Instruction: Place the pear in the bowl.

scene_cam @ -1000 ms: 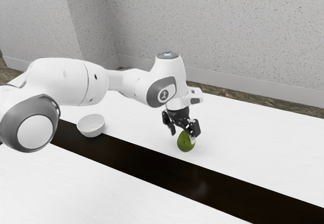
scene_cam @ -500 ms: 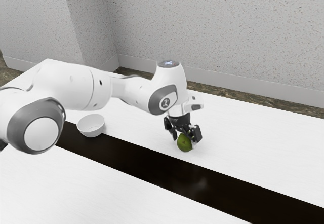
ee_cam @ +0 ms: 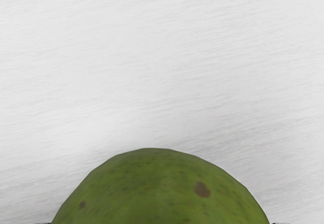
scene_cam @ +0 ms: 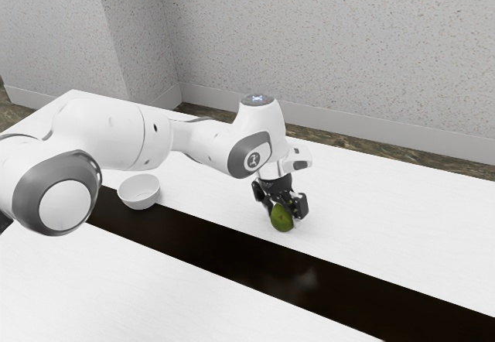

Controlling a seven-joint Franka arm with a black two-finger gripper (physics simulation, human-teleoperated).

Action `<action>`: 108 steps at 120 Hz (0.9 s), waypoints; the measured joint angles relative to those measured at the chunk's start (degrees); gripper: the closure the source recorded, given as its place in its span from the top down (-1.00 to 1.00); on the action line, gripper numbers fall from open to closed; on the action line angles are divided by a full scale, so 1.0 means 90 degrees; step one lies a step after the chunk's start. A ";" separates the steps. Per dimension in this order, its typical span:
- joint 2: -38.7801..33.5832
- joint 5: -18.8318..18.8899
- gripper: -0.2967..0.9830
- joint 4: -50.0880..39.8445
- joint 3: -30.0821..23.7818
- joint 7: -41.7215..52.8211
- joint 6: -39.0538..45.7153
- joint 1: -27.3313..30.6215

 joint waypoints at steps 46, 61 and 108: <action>-0.0060 0.0033 0.16 -0.0023 0.0000 -0.0018 0.0022 0.0005; -0.0252 0.0065 0.13 -0.0069 0.0066 -0.0034 0.0025 0.0008; -0.2380 0.0156 -0.05 -0.1998 0.0960 -0.0138 0.0036 0.0772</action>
